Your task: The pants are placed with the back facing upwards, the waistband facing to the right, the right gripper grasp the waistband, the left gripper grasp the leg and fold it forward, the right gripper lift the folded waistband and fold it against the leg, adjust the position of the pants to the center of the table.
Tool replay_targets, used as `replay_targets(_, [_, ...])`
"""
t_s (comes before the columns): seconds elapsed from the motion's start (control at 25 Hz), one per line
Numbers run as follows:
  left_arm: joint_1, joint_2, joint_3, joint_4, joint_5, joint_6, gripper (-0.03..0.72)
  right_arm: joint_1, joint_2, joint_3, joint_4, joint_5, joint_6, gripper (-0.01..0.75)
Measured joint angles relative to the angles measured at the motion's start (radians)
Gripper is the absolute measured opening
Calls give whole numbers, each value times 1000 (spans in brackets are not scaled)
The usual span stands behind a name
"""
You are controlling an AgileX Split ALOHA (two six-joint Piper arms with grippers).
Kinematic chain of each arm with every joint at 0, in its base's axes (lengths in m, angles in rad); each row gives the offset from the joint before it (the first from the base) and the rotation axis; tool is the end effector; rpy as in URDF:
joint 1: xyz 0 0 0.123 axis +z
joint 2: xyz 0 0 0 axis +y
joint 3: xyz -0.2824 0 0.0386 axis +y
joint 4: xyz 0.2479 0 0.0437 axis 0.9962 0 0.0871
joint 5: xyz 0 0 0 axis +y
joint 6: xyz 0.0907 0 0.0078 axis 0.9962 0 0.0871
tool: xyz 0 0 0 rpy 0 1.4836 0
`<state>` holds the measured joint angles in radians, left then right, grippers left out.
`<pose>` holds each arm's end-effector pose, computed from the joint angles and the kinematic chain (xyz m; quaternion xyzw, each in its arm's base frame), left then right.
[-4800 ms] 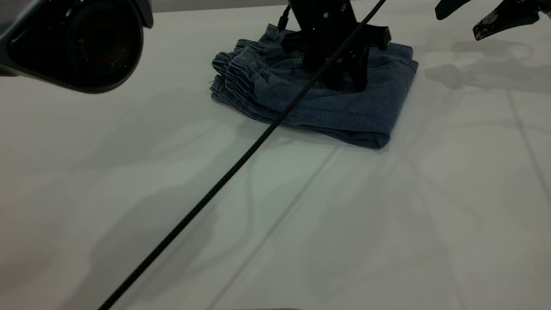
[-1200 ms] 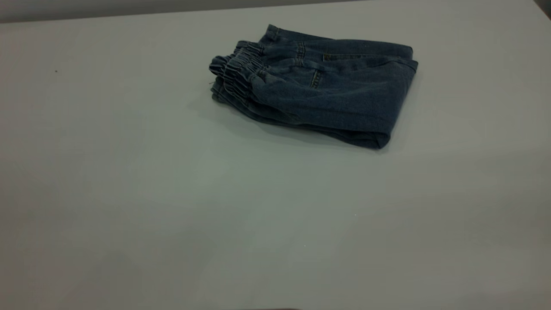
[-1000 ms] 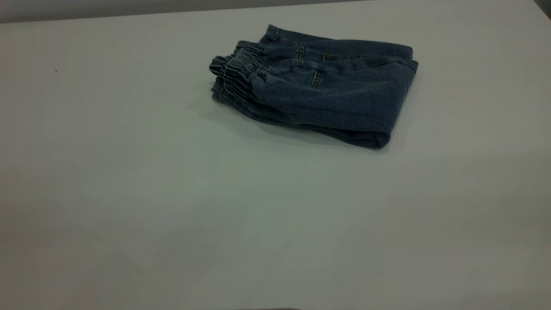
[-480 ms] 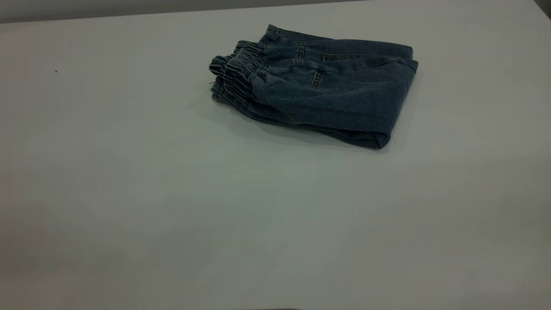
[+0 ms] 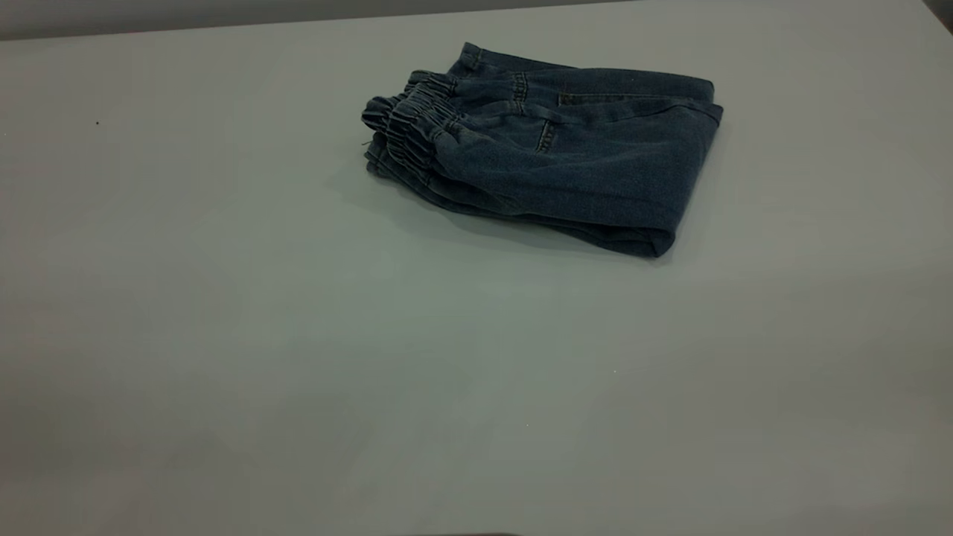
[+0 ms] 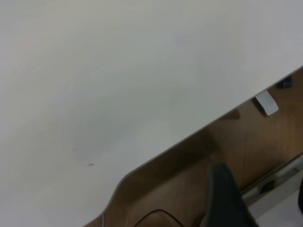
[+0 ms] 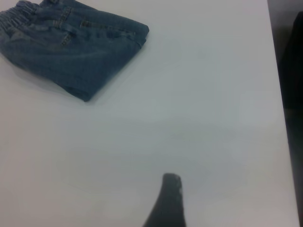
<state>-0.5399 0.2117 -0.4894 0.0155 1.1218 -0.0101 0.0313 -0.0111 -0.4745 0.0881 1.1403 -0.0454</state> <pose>0.0217 -0.0115 0.2675 0.2407 0.8862 -0.1000 0.3830 -0.0077 0.0070 0.2640 -0.0367 0.8752 0.0405 0.4807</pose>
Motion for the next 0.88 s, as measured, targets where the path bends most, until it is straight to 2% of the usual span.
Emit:
replay_targets(0.16, [1,-1,0,0,0,0,343,0,0,0,0,0,0,586])
replay_targets(0.24, [28,-17,0,0,-1,0,343,0,0,0,0,0,0,586])
replay_targets(0.32, [101,-40,0,0,-1,0,343,0,0,0,0,0,0,586])
replay_targets(0.56, [400,-135,0,0,-1,0,343,0,0,0,0,0,0,586])
replay_targets(0.72, [493,-216,0,0,1,2,343,-7,0,0,0,0,0,586])
replay_targets(0.88, [510,-229,0,0,4,2,343,-25,0,0,0,0,0,586])
